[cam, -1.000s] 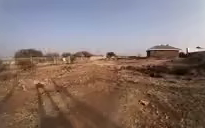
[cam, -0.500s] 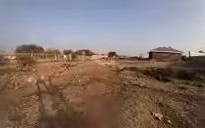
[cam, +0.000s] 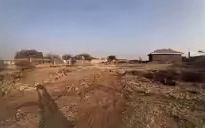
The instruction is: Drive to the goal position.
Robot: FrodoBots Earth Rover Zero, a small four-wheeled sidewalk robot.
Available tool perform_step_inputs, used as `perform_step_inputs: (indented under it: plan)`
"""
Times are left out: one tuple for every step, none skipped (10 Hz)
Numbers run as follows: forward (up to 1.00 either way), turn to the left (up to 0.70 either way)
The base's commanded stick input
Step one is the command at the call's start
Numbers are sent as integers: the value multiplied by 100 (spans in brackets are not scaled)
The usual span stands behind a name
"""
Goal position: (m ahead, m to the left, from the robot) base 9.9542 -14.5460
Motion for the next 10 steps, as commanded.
perform_step_inputs:
  plan:
    - [70, 0]
    - [70, 0]
    - [70, 0]
    - [70, 0]
    - [70, 0]
    - [70, 0]
    - [70, -8]
    - [70, -33]
    - [70, -26]
    - [70, -10]
